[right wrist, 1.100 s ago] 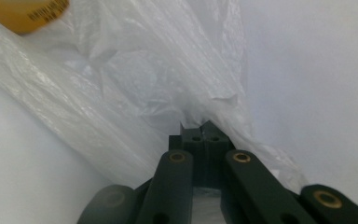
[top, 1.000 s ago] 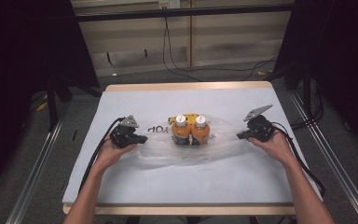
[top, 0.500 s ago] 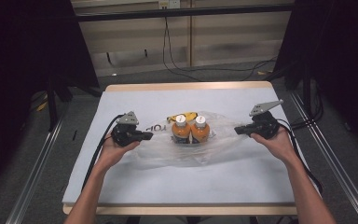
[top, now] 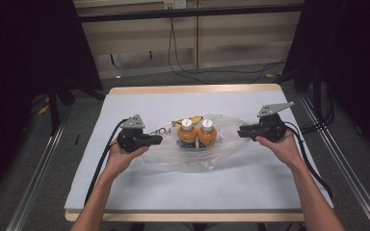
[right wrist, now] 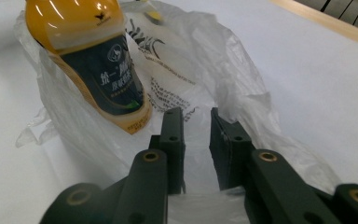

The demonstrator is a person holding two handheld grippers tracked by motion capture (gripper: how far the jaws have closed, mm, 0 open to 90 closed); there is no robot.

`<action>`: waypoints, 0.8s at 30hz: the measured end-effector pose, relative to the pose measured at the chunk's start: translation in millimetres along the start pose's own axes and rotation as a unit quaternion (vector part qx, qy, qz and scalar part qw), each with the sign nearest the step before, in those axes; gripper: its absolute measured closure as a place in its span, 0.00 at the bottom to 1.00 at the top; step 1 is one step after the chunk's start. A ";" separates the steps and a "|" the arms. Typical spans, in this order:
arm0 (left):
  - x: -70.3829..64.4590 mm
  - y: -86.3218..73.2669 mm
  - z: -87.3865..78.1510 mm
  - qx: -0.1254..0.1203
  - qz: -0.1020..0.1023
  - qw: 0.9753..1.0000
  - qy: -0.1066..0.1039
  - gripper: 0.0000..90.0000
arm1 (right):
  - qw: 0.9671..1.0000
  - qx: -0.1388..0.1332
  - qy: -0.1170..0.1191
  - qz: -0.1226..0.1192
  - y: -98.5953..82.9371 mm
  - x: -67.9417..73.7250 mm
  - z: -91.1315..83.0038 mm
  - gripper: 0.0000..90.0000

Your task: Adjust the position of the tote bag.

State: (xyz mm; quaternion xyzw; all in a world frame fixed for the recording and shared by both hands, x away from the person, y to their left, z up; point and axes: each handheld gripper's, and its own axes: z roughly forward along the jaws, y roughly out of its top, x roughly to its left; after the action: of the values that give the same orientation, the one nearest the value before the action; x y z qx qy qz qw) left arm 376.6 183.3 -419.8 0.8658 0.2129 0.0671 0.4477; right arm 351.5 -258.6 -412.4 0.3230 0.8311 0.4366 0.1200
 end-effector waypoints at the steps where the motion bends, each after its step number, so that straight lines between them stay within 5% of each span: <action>1: -0.8 0.9 -0.2 0.001 0.005 1.000 0.000 0.93 | 1.000 -0.004 0.005 0.000 1.1 1.6 -0.1 0.82; 4: -4.9 1.8 -1.6 -0.002 0.005 1.000 0.001 0.92 | 1.000 0.002 0.014 -0.015 5.3 8.3 4.6 0.75; 6: -8.9 -3.9 0.3 0.020 0.016 1.000 0.009 0.91 | 0.999 0.010 0.019 -0.027 5.5 12.5 9.1 0.72; 14: -20.6 -6.3 -11.7 -0.023 0.008 0.999 -0.024 0.98 | 0.999 0.014 0.031 -0.023 12.3 18.8 19.8 0.94; 21: -41.0 -0.1 9.5 -0.046 -0.002 0.997 -0.069 0.99 | 0.999 0.022 0.036 -0.026 19.8 23.2 29.5 1.00; 24: -56.3 9.9 23.4 -0.042 0.015 0.996 -0.072 1.00 | 0.998 0.014 0.049 -0.028 31.5 25.1 30.7 1.00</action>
State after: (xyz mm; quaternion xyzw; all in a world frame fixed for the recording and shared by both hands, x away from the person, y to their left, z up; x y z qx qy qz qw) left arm 336.1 136.7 -421.5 0.8519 0.1638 0.0205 0.4971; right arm 360.8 -209.7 -403.1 0.2795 0.8506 0.4369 0.0873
